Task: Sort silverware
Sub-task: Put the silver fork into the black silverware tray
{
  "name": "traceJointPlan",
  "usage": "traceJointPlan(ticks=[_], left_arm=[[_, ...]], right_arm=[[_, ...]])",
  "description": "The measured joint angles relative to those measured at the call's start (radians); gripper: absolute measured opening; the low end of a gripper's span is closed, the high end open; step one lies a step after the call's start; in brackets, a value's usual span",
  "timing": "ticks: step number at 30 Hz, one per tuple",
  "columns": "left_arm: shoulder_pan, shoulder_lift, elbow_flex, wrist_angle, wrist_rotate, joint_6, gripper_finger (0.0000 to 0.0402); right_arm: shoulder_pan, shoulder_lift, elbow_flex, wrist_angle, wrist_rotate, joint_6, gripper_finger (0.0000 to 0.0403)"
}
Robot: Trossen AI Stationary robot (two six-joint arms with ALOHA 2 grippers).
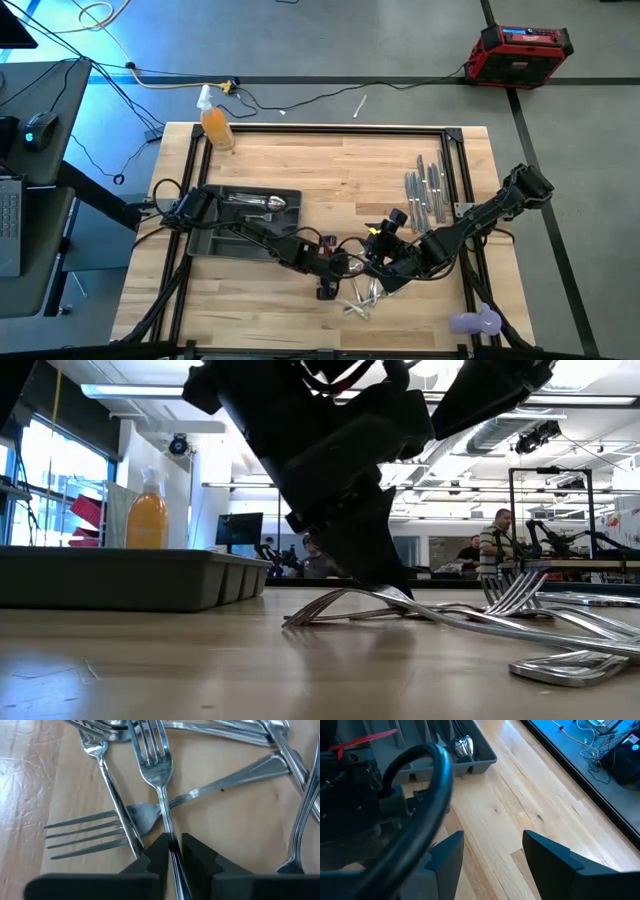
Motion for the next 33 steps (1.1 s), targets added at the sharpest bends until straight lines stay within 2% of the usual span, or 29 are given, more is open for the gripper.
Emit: traceJointPlan(ticks=[6, 11, 16, 21, 22, 28, 33], left_arm=[[0.001, 0.0, 0.0, 0.002, -0.001, -0.012, 0.012], [0.008, 0.018, 0.001, 0.006, -0.009, -0.034, 0.0139], [0.02, 0.036, 0.004, 0.013, -0.008, -0.063, 0.0114], [0.022, 0.031, 0.004, 0.009, -0.027, -0.021, 0.002], [0.023, 0.026, 0.003, 0.007, -0.026, -0.013, 0.0011], [0.014, -0.051, -0.001, -0.089, -0.042, 0.046, 0.0004], [0.005, -0.16, 0.001, -0.283, -0.113, 0.087, 0.0002]], right_arm=[[0.0, 0.0, 0.0, 0.0, 0.0, 0.0, 0.0192], [0.0, 0.0, 0.0, -0.002, 0.0, 0.0, 0.0192], [0.0, 0.0, 0.0, -0.001, 0.0, 0.0, 0.0192], [0.0, 0.0, 0.0, -0.001, 0.0, 0.0, 0.0192], [0.0, 0.0, 0.0, -0.001, 0.0, 0.0, 0.0192], [0.001, 0.0, 0.0, -0.007, 0.002, 0.018, 0.0192], [0.021, 0.0, 0.0, -0.052, 0.051, 0.07, 0.0192]])
